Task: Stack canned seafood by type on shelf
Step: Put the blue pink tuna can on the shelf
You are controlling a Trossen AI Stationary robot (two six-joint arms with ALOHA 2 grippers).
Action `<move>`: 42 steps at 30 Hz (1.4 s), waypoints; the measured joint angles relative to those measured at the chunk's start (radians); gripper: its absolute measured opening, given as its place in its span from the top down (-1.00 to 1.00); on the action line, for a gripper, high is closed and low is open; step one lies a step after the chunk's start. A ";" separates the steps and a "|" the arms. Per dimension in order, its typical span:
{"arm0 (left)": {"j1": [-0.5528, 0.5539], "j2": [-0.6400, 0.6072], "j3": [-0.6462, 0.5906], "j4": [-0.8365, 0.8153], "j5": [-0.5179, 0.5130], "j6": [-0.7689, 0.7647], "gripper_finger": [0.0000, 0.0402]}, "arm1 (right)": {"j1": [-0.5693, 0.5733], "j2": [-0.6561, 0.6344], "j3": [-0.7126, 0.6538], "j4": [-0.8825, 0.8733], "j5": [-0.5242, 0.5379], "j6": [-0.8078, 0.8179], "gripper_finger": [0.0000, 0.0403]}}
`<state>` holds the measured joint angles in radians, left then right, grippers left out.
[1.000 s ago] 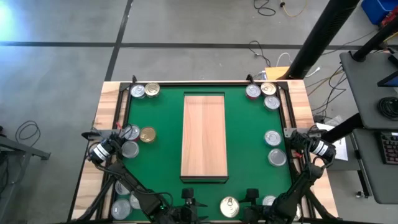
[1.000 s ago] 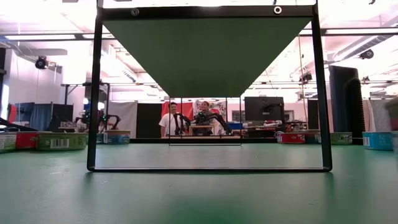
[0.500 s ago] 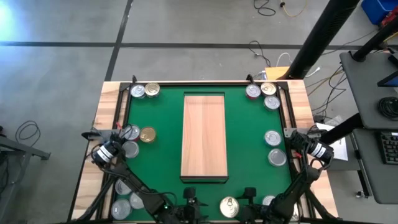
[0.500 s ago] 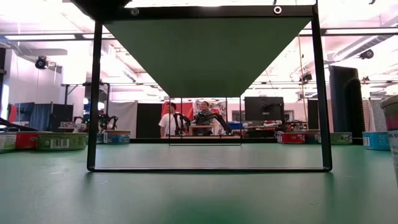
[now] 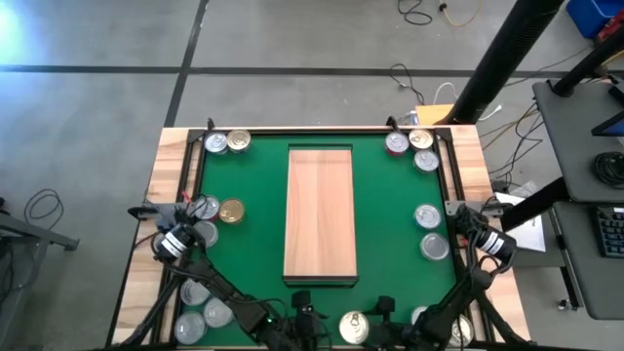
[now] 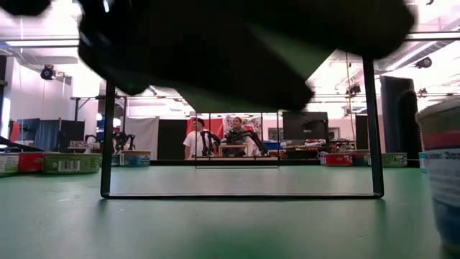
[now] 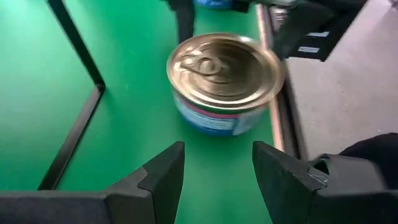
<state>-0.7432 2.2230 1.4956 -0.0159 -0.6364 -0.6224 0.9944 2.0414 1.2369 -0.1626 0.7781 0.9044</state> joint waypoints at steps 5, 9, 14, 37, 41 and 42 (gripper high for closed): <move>0.014 0.015 0.000 0.000 0.002 -0.016 0.13 | -0.002 0.011 0.013 0.026 0.057 -0.033 -0.83; 0.025 0.018 0.000 -0.001 0.007 -0.013 0.13 | -0.011 0.023 0.013 0.027 0.079 0.001 -0.83; 0.034 0.018 0.000 0.004 0.051 0.011 0.13 | -0.026 0.047 0.016 0.027 0.080 0.008 -0.83; 0.038 0.018 -0.002 0.055 0.102 0.085 0.13 | -0.073 0.048 0.063 0.052 0.036 -0.129 -0.91; 0.038 0.018 -0.002 0.061 0.103 0.086 0.13 | -0.084 0.050 0.062 0.093 0.036 -0.147 -0.97; 0.038 0.018 -0.002 0.062 0.103 0.086 0.13 | -0.087 0.050 0.062 0.095 0.036 -0.150 -0.97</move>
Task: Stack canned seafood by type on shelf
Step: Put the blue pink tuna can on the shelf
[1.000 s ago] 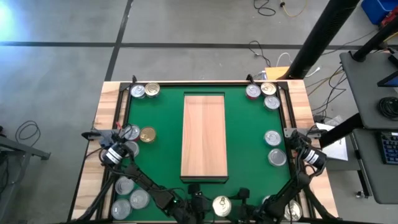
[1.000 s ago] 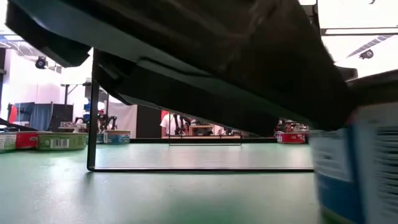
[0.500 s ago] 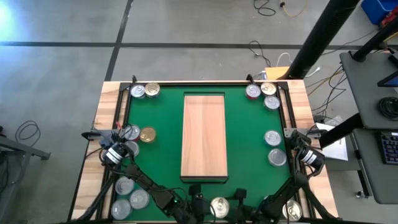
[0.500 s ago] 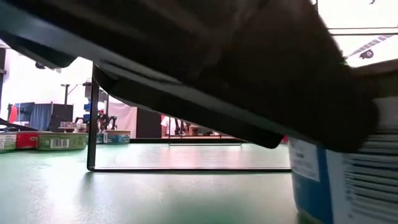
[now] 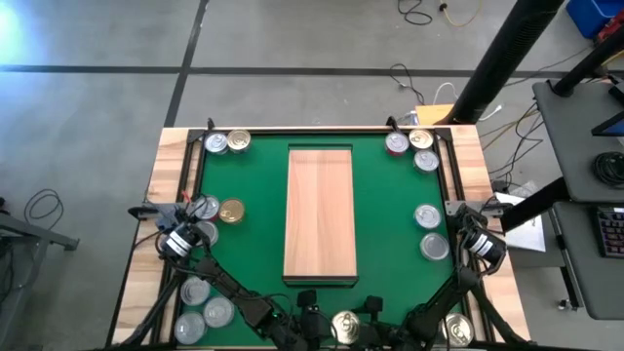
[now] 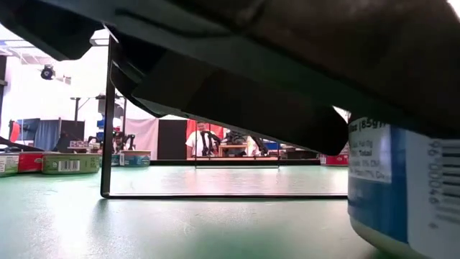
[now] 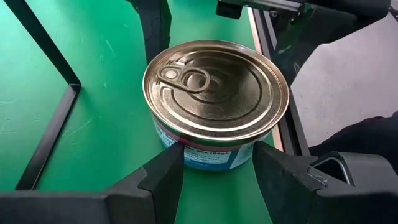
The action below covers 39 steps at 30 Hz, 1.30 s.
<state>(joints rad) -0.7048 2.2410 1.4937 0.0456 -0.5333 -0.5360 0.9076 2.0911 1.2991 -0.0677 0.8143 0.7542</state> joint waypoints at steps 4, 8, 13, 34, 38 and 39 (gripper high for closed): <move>0.001 0.000 0.000 0.006 -0.001 0.000 0.13 | -0.010 0.000 0.000 0.004 0.000 -0.014 -0.98; 0.001 0.000 0.000 0.007 -0.001 0.000 0.13 | -0.014 0.000 0.000 0.007 0.002 -0.043 -0.98; 0.001 0.000 0.000 0.011 0.000 0.001 0.13 | -0.014 0.001 0.000 0.025 0.007 -0.059 -0.96; -0.032 -0.105 0.004 -0.115 0.028 0.032 0.12 | 0.004 -0.046 0.034 0.008 -0.094 -0.002 -0.81; -0.065 -0.189 0.005 -0.218 0.026 0.061 0.12 | 0.009 -0.075 0.090 -0.117 -0.179 -0.014 -0.80; -0.073 -0.208 0.005 -0.245 0.027 0.070 0.12 | 0.009 -0.081 0.110 -0.148 -0.190 -0.021 -0.80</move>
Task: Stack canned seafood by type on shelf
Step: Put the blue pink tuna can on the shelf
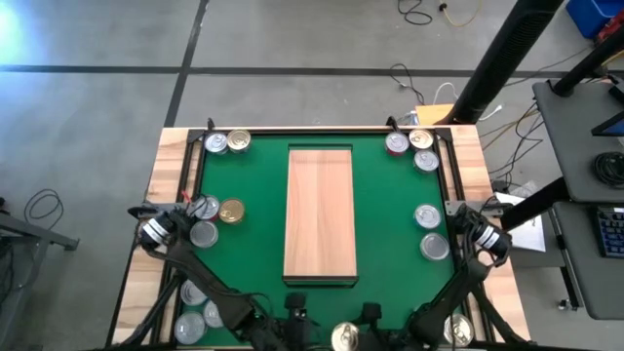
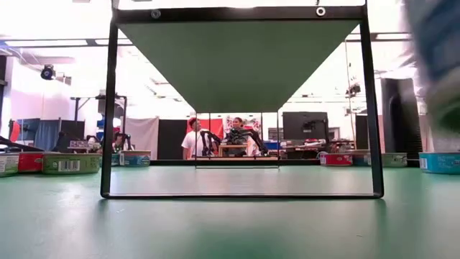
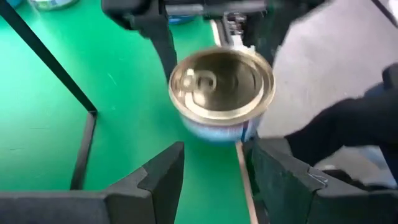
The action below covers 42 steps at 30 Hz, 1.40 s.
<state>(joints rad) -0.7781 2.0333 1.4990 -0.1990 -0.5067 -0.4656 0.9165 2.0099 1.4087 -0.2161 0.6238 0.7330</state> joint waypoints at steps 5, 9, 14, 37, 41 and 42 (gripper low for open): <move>-0.025 -0.112 0.000 -0.142 0.000 0.052 0.12 | -0.003 -0.046 0.119 -0.187 -0.021 -0.046 -0.80; -0.024 -0.220 -0.002 -0.329 -0.143 0.055 0.12 | -0.029 -0.097 0.199 -0.345 -0.025 -0.072 -0.80; -0.006 -0.361 -0.002 -0.536 -0.381 0.054 0.12 | -0.123 -0.181 0.252 -0.426 -0.019 -0.195 -0.80; 0.262 -0.978 -0.466 -0.500 -0.275 0.254 0.12 | -0.889 -0.312 0.274 -0.389 -0.355 -0.805 -0.80; 0.470 -1.072 -0.581 -0.258 -0.041 0.482 0.12 | -1.005 -0.291 0.273 -0.351 -0.498 -0.819 -0.80; 0.530 -1.086 -0.606 -0.204 0.025 0.534 0.12 | -1.026 -0.283 0.273 -0.346 -0.528 -0.817 -0.80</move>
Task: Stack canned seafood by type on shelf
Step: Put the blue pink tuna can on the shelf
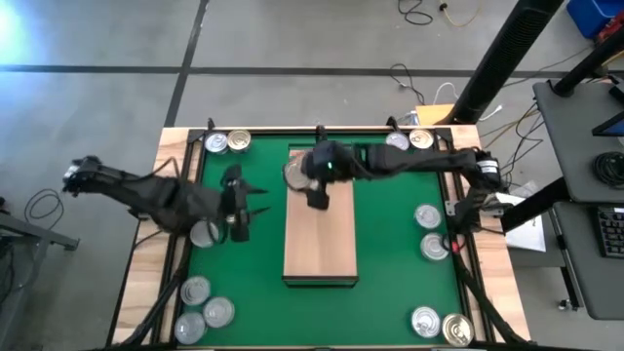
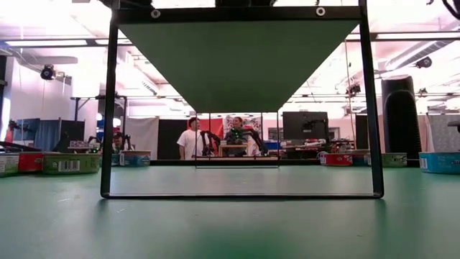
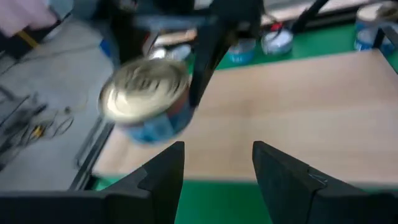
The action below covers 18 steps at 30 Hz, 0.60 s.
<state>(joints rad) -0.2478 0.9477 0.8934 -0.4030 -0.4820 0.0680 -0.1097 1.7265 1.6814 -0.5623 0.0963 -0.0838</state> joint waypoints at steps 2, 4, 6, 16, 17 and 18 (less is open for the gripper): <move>0.127 -0.014 -0.037 0.090 0.141 0.058 0.12 | -0.035 0.013 0.000 0.019 -0.035 0.001 -0.80; 0.247 -0.015 -0.057 0.153 0.285 0.072 0.12 | -0.058 0.025 0.000 0.020 -0.052 -0.003 -0.80; 0.348 0.000 -0.060 0.198 0.414 0.055 0.12 | -0.079 0.031 0.000 0.021 -0.053 -0.003 -0.80; 0.514 0.190 0.004 0.237 0.572 0.114 0.12 | -0.142 0.074 -0.001 0.022 -0.051 -0.009 -0.80; 0.518 0.209 0.010 0.237 0.573 0.116 0.12 | -0.145 0.081 -0.001 0.022 -0.052 -0.014 -0.80; 0.522 0.229 0.018 0.238 0.572 0.117 0.12 | -0.146 0.088 -0.001 0.022 -0.052 -0.017 -0.80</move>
<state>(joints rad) 0.2743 1.1764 0.9113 -0.1646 0.0902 0.1852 -0.2561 1.8143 1.6806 -0.5406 0.0444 -0.1010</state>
